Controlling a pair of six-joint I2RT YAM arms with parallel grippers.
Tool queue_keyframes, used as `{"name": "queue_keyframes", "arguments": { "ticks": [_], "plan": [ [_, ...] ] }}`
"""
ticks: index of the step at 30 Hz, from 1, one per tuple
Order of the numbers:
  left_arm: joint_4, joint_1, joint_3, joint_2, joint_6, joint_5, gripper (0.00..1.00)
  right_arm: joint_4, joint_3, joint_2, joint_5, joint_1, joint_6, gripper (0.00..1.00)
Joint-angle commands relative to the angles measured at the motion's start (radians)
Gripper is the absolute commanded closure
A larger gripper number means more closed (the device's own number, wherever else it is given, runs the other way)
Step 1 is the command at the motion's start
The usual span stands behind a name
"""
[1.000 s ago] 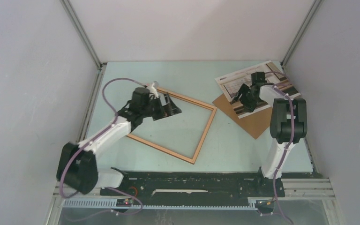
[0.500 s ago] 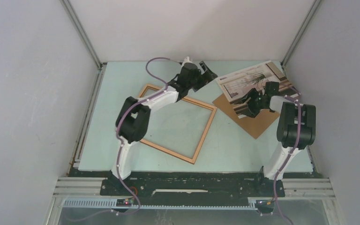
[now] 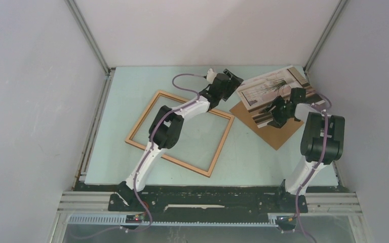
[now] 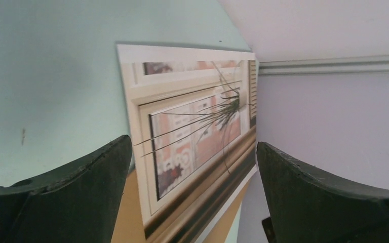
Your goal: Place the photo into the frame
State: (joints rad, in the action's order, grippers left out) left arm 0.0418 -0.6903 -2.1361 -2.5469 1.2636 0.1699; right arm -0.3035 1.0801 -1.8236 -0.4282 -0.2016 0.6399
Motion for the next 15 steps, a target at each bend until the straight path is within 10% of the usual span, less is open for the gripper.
{"name": "queue_keyframes", "arguments": {
  "ticks": [1, 15],
  "plan": [
    [-0.006, -0.016, -0.051, -0.002, 0.098, 0.089, 0.00, -0.061, 0.078, 0.013, 0.120, -0.007, -0.059, 0.22],
    [0.054, -0.021, -0.041, -0.080, 0.216, 0.036, 0.00, -0.139, 0.198, -0.077, 0.132, 0.010, -0.102, 0.22]
  ]
}}
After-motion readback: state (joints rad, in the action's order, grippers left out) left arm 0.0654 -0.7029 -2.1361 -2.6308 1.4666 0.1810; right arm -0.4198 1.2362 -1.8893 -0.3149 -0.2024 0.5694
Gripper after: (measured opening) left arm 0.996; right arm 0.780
